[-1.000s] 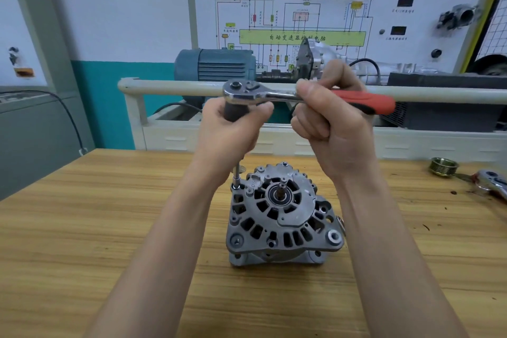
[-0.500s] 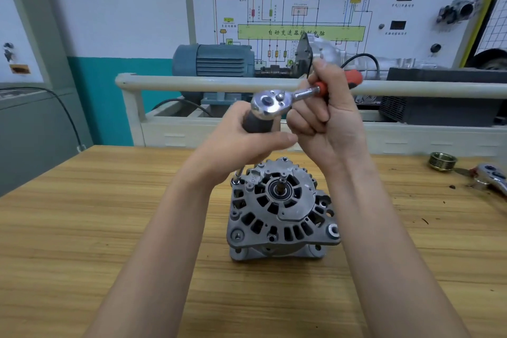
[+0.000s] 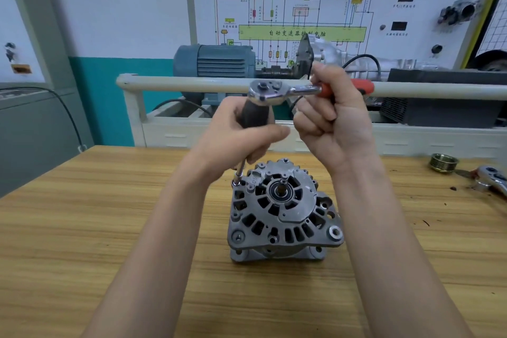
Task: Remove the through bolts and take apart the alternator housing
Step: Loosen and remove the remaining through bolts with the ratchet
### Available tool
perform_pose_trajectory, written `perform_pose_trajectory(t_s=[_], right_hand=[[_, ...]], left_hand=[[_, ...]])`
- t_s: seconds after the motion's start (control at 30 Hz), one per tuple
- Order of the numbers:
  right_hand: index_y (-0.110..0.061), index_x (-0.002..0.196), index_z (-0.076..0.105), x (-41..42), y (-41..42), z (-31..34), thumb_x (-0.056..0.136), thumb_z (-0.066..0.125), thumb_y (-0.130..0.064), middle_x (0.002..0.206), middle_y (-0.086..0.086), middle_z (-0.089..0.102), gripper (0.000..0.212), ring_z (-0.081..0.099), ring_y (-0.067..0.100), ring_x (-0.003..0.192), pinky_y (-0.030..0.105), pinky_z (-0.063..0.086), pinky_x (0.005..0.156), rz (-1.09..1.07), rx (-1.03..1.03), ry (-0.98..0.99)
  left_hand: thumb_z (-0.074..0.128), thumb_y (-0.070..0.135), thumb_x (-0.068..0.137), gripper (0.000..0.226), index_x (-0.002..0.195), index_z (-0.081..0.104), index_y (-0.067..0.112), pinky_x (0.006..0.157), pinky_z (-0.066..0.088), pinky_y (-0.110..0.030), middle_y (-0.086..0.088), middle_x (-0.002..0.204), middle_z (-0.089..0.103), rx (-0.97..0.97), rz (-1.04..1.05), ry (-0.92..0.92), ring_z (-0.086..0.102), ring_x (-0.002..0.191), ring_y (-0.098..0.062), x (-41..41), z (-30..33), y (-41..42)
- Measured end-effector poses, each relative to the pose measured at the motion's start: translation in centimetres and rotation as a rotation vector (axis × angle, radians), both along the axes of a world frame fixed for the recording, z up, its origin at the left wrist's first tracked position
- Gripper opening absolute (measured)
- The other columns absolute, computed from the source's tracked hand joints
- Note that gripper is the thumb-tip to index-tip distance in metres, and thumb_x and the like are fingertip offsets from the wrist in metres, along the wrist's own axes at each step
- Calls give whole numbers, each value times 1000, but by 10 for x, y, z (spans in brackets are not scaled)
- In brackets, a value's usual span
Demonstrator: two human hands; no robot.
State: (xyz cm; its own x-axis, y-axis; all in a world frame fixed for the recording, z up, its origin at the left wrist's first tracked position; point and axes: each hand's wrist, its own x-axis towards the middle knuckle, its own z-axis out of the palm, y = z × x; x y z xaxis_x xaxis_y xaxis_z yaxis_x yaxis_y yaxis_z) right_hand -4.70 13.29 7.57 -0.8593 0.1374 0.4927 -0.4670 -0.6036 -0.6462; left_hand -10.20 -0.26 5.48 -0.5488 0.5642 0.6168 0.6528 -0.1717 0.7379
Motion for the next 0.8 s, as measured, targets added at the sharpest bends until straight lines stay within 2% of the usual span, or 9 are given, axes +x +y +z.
perform_pose_trajectory(t_s=[0.1,0.2,0.27,0.37,0.6,0.8], right_hand=[[-20,40,49,4,2,0,80,53,-19,29,-10,23,40,17,3,25,14,15,29,87,116,-11],[-17,45,42,6,-2,1,84,53,-12,30,-9,23,41,16,3,26,15,15,30,29,96,28],[-14,56,31,5,-11,-2,89,50,-3,31,-9,21,41,15,4,26,15,16,32,-118,18,97],[-17,57,30,3,-27,-10,89,52,4,33,-10,23,44,18,5,28,15,21,36,-313,-67,193],[-16,60,29,6,-26,-8,88,51,3,34,-10,24,41,16,5,30,15,21,37,-318,-40,231],[-16,57,32,6,-30,-8,90,53,4,34,-9,25,44,17,6,31,15,22,37,-331,-24,234]], left_hand=[[70,24,70,25,55,52,16,42,32,-21,2,43,41,-142,-183,41,36,36,-17,2,-2,-6],[68,18,72,27,53,49,20,40,25,-15,8,43,35,-32,-269,-88,28,35,-9,5,-2,-2],[64,11,77,35,49,46,23,39,22,-16,8,43,32,127,-172,-152,24,35,-9,4,-2,4],[57,11,79,35,49,42,21,40,24,-16,6,42,31,282,22,-139,24,35,-10,4,-2,9],[56,7,77,38,45,40,22,40,22,-15,6,39,30,328,22,-132,23,33,-10,7,-2,13],[56,7,78,34,53,34,13,41,16,-19,1,43,24,329,-7,-155,18,36,-12,4,-1,8]])
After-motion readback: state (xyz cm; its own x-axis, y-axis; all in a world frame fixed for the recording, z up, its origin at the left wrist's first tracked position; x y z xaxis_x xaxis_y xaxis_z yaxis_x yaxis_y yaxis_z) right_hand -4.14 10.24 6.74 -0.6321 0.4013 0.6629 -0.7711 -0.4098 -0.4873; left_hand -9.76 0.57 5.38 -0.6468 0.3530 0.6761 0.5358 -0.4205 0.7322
